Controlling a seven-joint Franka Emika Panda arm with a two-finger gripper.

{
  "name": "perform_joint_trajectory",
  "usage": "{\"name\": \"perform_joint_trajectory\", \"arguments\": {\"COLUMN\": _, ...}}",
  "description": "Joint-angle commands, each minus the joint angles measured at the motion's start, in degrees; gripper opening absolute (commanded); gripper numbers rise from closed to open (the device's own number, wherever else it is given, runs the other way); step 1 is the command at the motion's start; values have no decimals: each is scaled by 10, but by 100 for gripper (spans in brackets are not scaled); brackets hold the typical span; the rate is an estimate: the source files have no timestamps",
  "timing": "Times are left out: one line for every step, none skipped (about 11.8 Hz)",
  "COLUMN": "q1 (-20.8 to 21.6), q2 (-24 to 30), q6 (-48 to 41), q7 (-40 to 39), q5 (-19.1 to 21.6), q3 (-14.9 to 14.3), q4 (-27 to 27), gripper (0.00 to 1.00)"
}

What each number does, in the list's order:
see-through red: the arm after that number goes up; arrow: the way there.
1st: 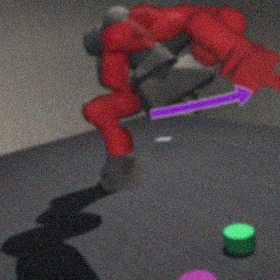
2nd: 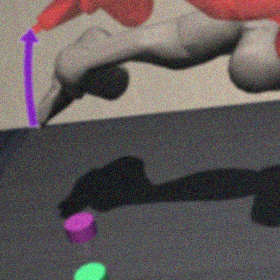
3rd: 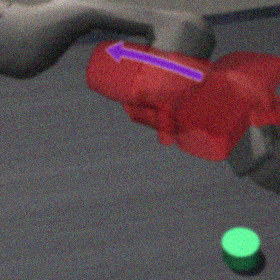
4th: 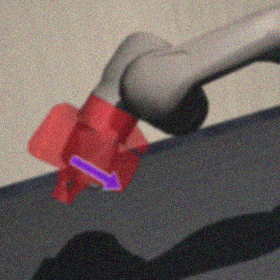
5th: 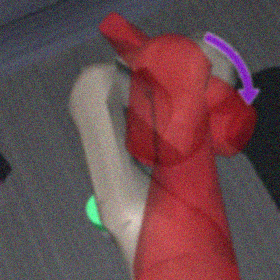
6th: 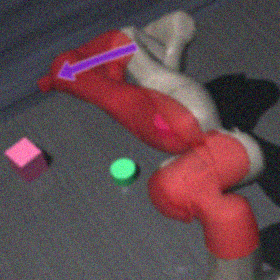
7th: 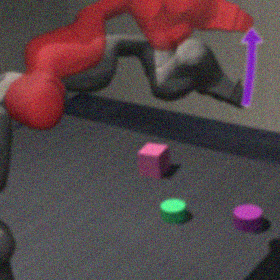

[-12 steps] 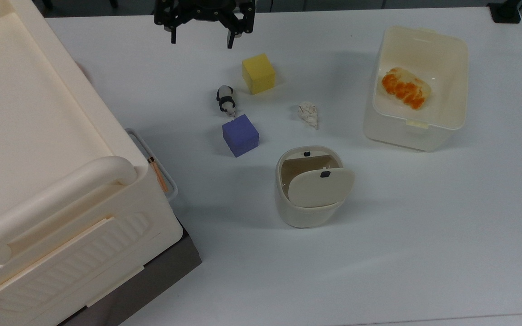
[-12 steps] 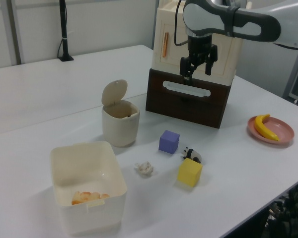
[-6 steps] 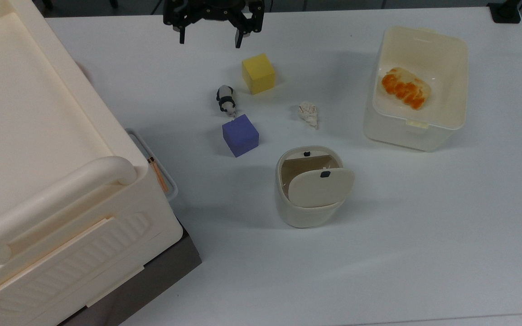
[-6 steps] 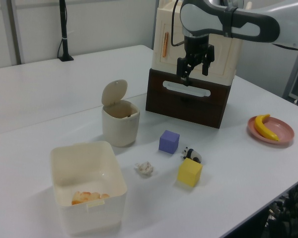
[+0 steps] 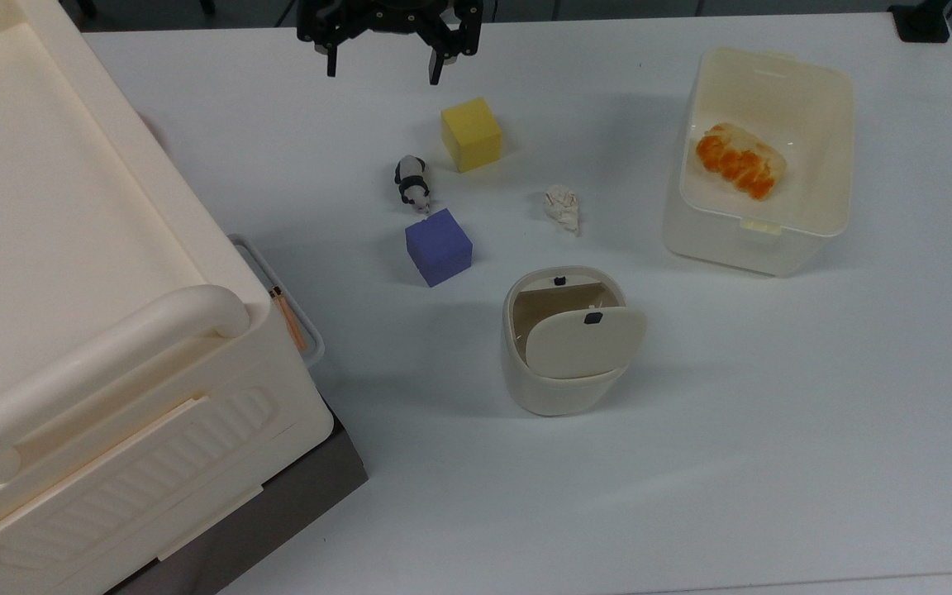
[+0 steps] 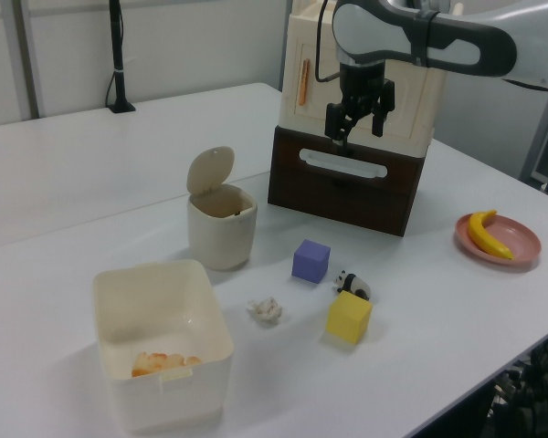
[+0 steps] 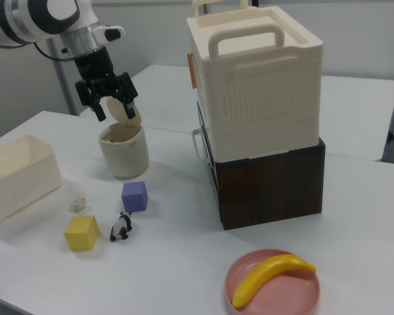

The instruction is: Grab it up and put it in the trash

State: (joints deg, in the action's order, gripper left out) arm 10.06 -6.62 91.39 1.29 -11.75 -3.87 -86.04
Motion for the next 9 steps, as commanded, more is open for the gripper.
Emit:
{"name": "perform_joint_trajectory", "arguments": {"q1": 43, "q2": 7, "q6": -31, "q7": -1, "q5": 8, "q3": 6, "q4": -9, "gripper": 100}}
{"name": "perform_joint_trajectory", "arguments": {"q1": 55, "q2": 6, "q6": -31, "q7": -1, "q5": 9, "q3": 7, "q4": -11, "gripper": 100}}
{"name": "perform_joint_trajectory", "arguments": {"q1": 74, "q2": 5, "q6": -25, "q7": -1, "q5": 9, "q3": 11, "q4": -19, "gripper": 100}}
{"name": "perform_joint_trajectory", "arguments": {"q1": 85, "q2": 0, "q6": -2, "q7": -4, "q5": 13, "q3": 21, "q4": -34, "gripper": 100}}
{"name": "perform_joint_trajectory", "arguments": {"q1": 88, "q2": -13, "q6": 48, "q7": -15, "q5": 28, "q3": 38, "q4": -53, "gripper": 100}}
{"name": "perform_joint_trajectory", "arguments": {"q1": 88, "q2": -22, "q6": 76, "q7": -26, "q5": 30, "q3": 47, "q4": -67, "gripper": 100}}
{"name": "perform_joint_trajectory", "arguments": {"q1": 89, "q2": -40, "q6": 100, "q7": -46, "q5": 24, "q3": 57, "q4": -82, "gripper": 100}}
{"name": "perform_joint_trajectory", "arguments": {"q1": 88, "q2": -58, "q6": 115, "q7": -68, "q5": 19, "q3": 63, "q4": -88, "gripper": 100}}
{"name": "perform_joint_trajectory", "arguments": {"q1": 87, "q2": -72, "q6": 126, "q7": -93, "q5": 18, "q3": 63, "q4": -90, "gripper": 100}}
